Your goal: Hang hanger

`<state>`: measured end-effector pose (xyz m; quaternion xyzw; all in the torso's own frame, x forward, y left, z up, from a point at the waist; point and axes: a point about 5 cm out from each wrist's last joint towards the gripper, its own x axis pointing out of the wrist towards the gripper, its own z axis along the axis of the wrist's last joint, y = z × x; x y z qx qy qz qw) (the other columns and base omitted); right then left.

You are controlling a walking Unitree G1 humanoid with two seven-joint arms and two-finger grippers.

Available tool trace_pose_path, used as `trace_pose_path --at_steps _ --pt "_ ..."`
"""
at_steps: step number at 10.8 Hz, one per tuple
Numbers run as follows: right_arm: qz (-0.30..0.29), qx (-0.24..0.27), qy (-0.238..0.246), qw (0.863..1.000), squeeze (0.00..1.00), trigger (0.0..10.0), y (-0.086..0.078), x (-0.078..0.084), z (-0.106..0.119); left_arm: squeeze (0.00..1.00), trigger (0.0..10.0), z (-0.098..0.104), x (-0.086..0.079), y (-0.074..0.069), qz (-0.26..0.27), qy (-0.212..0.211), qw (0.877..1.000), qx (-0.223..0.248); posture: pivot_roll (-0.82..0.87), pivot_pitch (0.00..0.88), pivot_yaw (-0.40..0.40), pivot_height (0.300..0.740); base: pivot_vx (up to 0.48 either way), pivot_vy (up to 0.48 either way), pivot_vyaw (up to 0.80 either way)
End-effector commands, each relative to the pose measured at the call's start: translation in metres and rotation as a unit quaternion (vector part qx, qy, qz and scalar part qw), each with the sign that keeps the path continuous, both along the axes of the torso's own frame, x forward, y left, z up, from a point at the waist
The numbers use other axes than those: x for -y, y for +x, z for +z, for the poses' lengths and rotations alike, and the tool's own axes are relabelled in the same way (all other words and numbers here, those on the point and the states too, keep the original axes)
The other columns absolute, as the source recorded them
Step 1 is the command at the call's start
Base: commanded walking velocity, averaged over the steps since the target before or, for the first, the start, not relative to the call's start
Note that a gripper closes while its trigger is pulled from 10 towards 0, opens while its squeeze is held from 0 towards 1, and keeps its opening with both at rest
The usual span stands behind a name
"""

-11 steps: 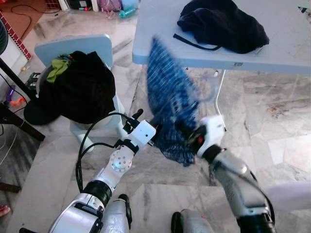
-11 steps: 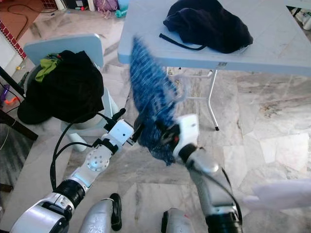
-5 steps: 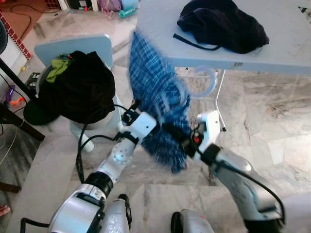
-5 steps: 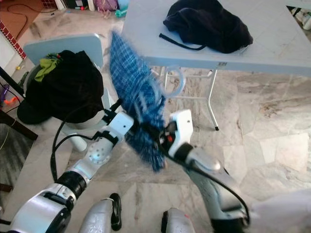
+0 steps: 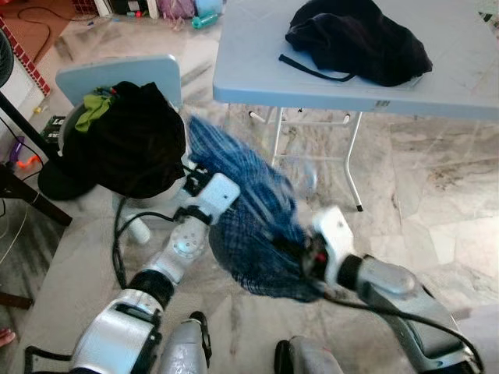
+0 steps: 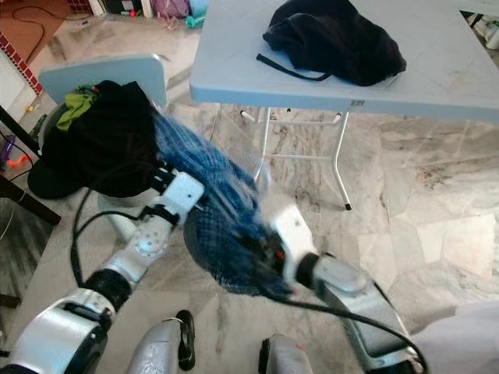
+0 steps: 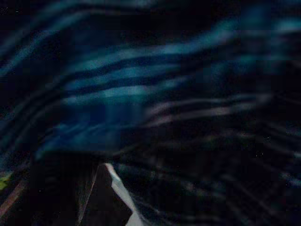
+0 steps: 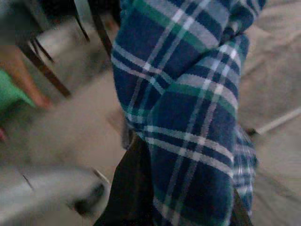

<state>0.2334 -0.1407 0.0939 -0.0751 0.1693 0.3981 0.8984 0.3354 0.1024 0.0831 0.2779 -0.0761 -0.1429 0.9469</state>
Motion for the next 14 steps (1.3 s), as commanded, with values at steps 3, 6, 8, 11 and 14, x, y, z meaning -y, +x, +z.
trace_pose_path --at_steps 3,6,8,11,14 --pt "0.03 -0.007 -0.083 0.996 0.0 10.0 -0.01 0.034 -0.018 0.0 10.0 0.001 -0.03 0.003 0.054 -0.004 0.999 0.003 -0.08 0.165 -0.03 0.74 0.0 0.0 0.0" --pt "0.075 -0.025 -0.181 0.98 0.0 10.0 -0.024 0.07 -0.031 0.0 10.0 0.016 -0.054 0.002 0.059 -0.029 0.997 0.034 -0.07 0.171 -0.029 0.74 0.0 0.0 0.0" --pt "0.112 -0.025 -0.181 0.977 0.0 10.0 -0.03 0.081 -0.026 0.0 10.0 0.018 -0.067 0.002 0.071 -0.045 0.996 0.025 -0.07 0.172 -0.031 0.74 0.0 0.0 0.0" --pt "0.093 0.024 -0.246 0.965 0.0 10.0 -0.019 0.087 -0.033 0.0 10.0 0.013 -0.068 0.0 0.055 -0.076 0.995 -0.018 -0.08 0.173 -0.032 0.74 0.0 0.0 0.0" --pt "-0.049 0.151 -0.185 0.97 0.0 10.0 0.02 0.056 -0.014 0.0 10.0 -0.023 -0.026 -0.018 -0.046 -0.021 0.992 -0.119 -0.08 0.169 -0.03 0.74 0.0 0.0 0.0"
